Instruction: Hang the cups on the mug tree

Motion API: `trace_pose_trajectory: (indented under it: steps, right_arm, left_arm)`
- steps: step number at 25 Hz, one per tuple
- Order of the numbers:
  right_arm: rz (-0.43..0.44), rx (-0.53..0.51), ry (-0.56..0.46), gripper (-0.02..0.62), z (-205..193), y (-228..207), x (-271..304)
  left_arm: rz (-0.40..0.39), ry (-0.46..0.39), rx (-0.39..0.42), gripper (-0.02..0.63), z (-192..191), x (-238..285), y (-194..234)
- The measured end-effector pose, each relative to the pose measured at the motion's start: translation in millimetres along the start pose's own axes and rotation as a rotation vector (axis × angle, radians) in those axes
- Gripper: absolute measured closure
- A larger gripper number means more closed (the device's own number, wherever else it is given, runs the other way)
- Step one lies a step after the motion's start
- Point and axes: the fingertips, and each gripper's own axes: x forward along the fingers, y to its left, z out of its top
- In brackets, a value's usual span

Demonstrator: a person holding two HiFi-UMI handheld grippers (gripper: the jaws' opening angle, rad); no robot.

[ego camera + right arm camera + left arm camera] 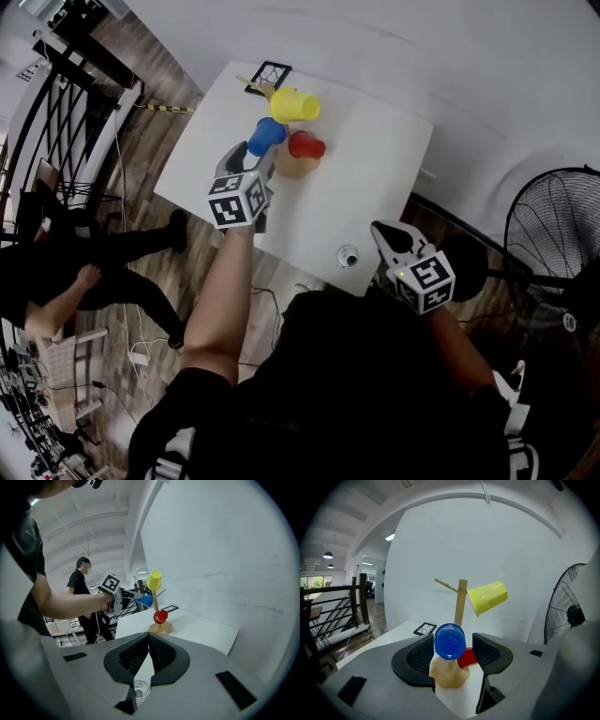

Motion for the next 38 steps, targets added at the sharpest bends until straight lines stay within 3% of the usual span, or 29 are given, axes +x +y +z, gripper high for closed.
trace_pose_trajectory:
  steps: [8,14,21,32,38]
  right_arm:
    - [0.013,-0.02,-0.015,0.588,11.9,9.2,0.5]
    - [0.02,-0.031,-0.045,0.588,29.5,10.8,3.3]
    - [0.05,0.037,-0.069,0.588,41.1,8.8,12.7]
    - [0.101,0.05,-0.087,0.588,51.1,20.0,28.3]
    - [0.141,0.062,-0.099,0.588,52.3,36.2,33.2]
  left_arm:
    - [-0.002,-0.029,0.007,0.341,3.3,-33.7,1.7]
    - [-0.025,-0.05,-0.044,0.344,1.7,-69.5,3.3]
    - [-0.118,-0.033,-0.063,0.426,-12.8,-109.4,-17.4]
    - [-0.05,0.134,0.0,0.568,-71.2,-151.5,-25.6]
    - [-0.088,0.163,-0.017,0.589,-93.0,-159.9,-48.7]
